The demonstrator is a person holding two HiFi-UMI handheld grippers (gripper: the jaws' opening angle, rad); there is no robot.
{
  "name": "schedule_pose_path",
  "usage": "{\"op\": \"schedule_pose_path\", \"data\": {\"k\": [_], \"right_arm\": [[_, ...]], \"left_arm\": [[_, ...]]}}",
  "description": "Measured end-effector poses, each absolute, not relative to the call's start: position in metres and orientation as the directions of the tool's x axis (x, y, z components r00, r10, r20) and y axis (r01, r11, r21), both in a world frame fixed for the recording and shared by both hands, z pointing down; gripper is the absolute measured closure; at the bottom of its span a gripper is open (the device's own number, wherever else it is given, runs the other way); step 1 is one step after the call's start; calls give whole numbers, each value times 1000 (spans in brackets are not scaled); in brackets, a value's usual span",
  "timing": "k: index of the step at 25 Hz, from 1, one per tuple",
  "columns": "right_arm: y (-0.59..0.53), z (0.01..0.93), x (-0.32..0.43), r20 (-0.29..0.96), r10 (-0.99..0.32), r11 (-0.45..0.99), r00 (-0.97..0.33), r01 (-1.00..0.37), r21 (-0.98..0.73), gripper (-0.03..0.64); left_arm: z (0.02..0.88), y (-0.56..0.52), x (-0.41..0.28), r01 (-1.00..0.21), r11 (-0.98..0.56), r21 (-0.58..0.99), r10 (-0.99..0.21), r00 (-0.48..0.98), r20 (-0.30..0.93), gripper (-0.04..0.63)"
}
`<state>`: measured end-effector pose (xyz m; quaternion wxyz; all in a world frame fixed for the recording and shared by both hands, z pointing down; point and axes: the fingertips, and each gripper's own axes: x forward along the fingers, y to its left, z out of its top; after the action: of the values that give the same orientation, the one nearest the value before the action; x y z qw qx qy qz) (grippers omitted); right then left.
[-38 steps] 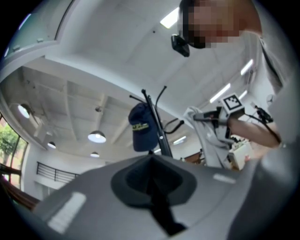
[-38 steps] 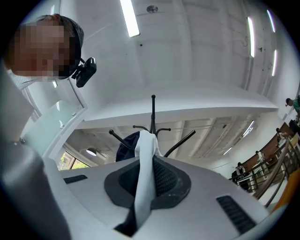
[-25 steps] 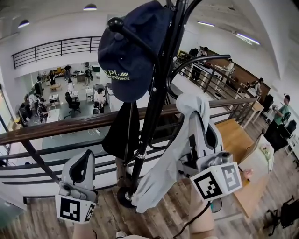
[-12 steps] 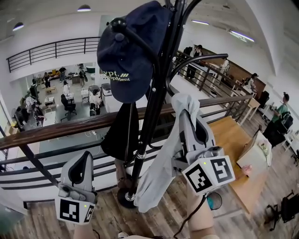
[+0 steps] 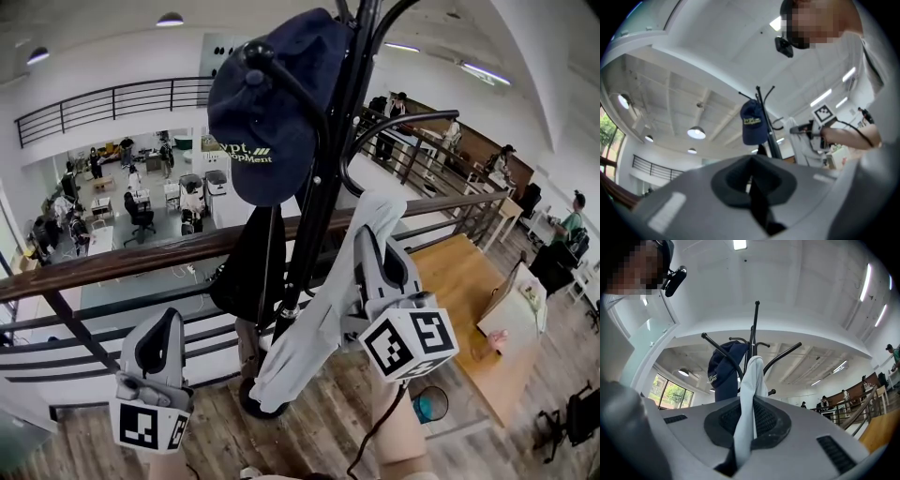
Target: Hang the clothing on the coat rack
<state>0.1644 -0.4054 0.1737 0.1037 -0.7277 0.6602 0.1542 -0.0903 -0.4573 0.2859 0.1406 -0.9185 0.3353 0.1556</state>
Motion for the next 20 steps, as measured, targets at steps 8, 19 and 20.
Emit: {"op": "schedule_pose_path", "data": {"k": [8,19,20], "right_arm": [[-392,184,159,-381,-919,-142,95,-985,97,584],[-345,186,150,-427,-902,-127,64,-985,119,531],[-340,185,149,-431,-900,-123,58,-984,125,531]], "left_arm": [[297,-453,-86,-634,-760,-142,-557,748,-360,591],[295,-429,-69,-615,-773,-156,-540,767,-347,591],[294,-426,-67,-612,-775,-156,-537,769,-348,591]]}}
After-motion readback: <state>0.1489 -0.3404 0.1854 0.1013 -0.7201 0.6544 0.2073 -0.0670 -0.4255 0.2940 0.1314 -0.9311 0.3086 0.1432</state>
